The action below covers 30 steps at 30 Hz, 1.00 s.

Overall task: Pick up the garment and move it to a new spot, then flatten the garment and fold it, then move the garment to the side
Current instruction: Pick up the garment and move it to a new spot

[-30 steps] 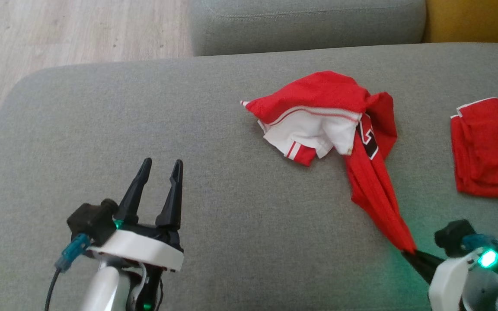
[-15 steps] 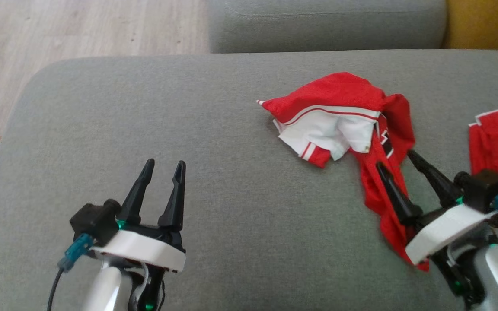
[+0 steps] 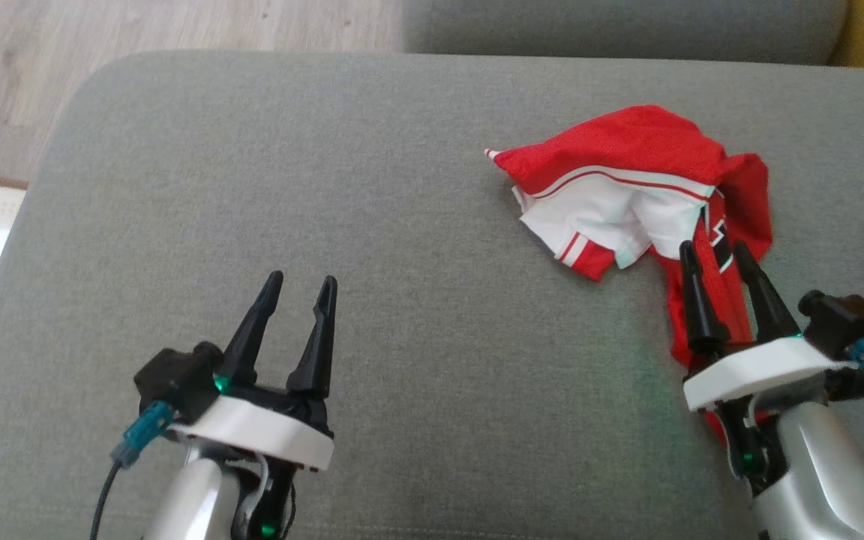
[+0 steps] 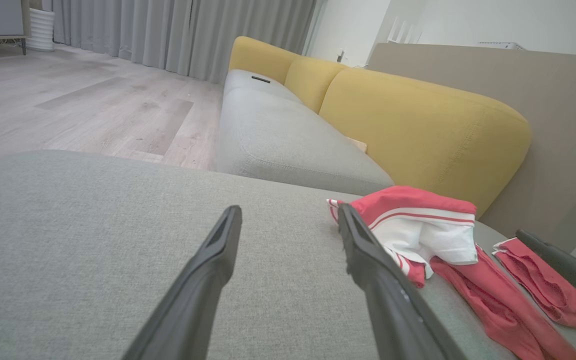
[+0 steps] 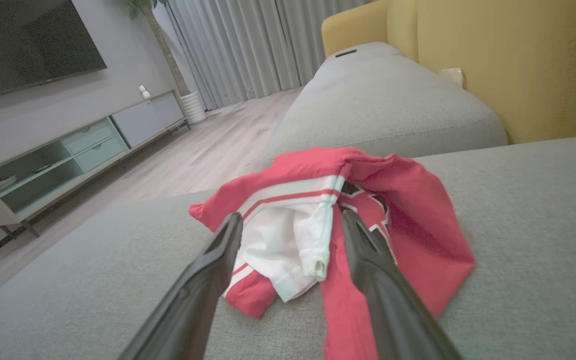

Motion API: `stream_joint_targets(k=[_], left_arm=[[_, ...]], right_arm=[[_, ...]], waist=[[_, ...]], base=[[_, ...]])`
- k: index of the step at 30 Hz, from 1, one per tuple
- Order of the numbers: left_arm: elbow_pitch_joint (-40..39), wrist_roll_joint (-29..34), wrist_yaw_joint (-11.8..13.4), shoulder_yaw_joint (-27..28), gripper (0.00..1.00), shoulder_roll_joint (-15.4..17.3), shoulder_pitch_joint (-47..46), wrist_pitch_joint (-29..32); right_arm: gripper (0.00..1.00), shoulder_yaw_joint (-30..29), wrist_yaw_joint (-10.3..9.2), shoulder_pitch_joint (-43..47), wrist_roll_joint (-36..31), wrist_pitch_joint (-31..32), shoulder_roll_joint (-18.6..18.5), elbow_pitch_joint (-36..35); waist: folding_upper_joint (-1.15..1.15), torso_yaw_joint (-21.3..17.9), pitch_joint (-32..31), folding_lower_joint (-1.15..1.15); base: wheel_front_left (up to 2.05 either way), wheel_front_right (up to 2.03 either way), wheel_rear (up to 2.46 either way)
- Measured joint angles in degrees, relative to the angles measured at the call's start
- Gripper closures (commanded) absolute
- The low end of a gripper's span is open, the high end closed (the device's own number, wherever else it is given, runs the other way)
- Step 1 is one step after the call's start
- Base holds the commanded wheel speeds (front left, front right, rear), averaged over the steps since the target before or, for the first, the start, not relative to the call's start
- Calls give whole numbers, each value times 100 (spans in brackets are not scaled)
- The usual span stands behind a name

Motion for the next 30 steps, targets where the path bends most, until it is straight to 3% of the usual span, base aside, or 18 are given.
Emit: stream_joint_targets(k=[20,21,23,30], left_arm=[[46,-1,0,-191,0,0,-179,0],[48,-2,0,-196,0,0,-182,0],[54,-11,0,-203,0,0,-189,0],[132,-21,5,-189,0,0,-190,0]], right_arm=[[0,-126,0,-1234,252,42,-137,1681],[11,-73,0,-1312,298,42,-175,1740],[100,81,0,-1472,431,41,-241,1806],[100,1093,0,-1713,801,-26,-387,1608]], waist=[[0,345,192,0],[0,365,203,0],[0,403,221,0],[0,463,150,0]], base=[[0,0,0],[0,0,0],[0,0,0],[0,0,0]])
